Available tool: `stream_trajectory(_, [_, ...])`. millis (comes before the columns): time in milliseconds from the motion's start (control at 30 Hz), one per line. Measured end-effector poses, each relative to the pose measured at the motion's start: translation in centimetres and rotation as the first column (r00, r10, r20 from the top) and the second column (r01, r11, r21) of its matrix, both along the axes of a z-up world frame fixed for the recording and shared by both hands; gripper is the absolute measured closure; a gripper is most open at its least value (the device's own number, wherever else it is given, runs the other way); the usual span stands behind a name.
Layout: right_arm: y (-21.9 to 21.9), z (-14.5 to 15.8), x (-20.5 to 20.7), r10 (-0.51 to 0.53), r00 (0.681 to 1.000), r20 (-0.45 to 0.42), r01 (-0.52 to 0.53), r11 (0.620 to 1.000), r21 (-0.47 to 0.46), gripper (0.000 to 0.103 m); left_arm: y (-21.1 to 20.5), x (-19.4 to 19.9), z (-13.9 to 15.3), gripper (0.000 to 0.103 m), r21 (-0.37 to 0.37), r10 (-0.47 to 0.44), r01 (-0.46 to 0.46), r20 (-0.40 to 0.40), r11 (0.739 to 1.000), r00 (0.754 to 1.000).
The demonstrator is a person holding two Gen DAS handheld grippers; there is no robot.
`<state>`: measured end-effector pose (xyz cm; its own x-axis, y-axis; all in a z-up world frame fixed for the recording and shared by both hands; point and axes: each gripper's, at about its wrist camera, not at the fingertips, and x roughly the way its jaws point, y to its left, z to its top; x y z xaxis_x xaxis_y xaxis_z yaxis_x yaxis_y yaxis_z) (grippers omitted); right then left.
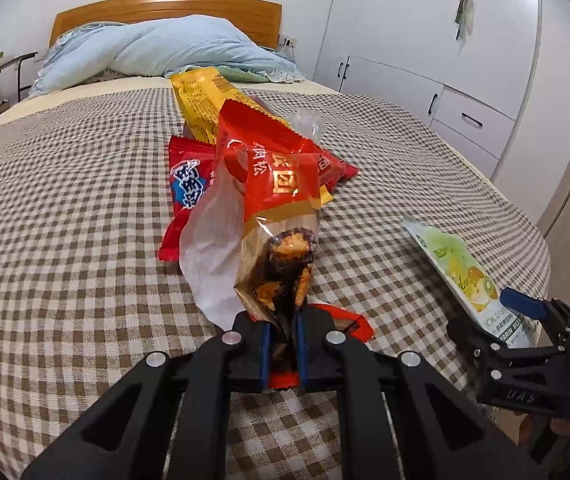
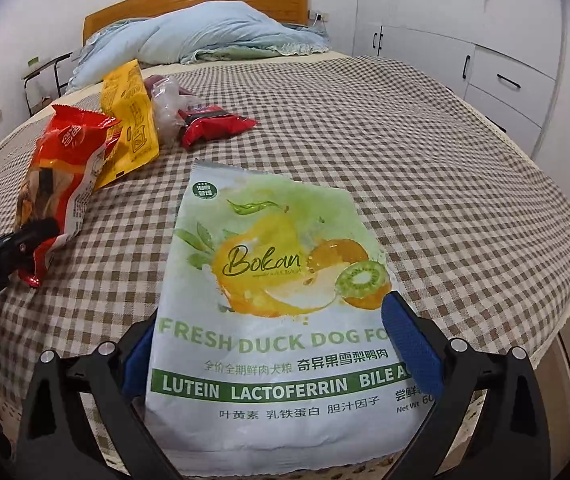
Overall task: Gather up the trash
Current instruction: 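Grasp the red-orange snack bag with left while right grasps the dog food packet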
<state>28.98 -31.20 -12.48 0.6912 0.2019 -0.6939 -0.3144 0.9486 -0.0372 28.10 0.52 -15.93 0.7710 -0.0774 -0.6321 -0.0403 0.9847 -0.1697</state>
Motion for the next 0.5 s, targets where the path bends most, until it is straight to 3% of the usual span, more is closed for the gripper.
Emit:
stream_trajectory(333, [-0.3, -0.1, 0.1, -0.031, 1.0, 0.002, 0.031, 0.999, 0.041, 0.009, 0.0, -0.8, -0.4, 0.096, -0.013, -0.003, 0.003, 0.004, 1.0, 1.0])
stream_trajectory(400, [-0.5, 0.1, 0.1, -0.02, 1.0, 0.002, 0.02, 0.999, 0.05, 0.016, 0.1, -0.7, -0.4, 0.096, -0.02, -0.005, 0.005, 0.003, 1.0, 1.0])
stream_trajectory(500, [-1.2, 0.6, 0.1, -0.004, 1.0, -0.005, 0.005, 0.996, 0.086, 0.041, 0.4, -0.6, -0.3, 0.096, -0.028, -0.009, 0.009, 0.003, 1.0, 1.0])
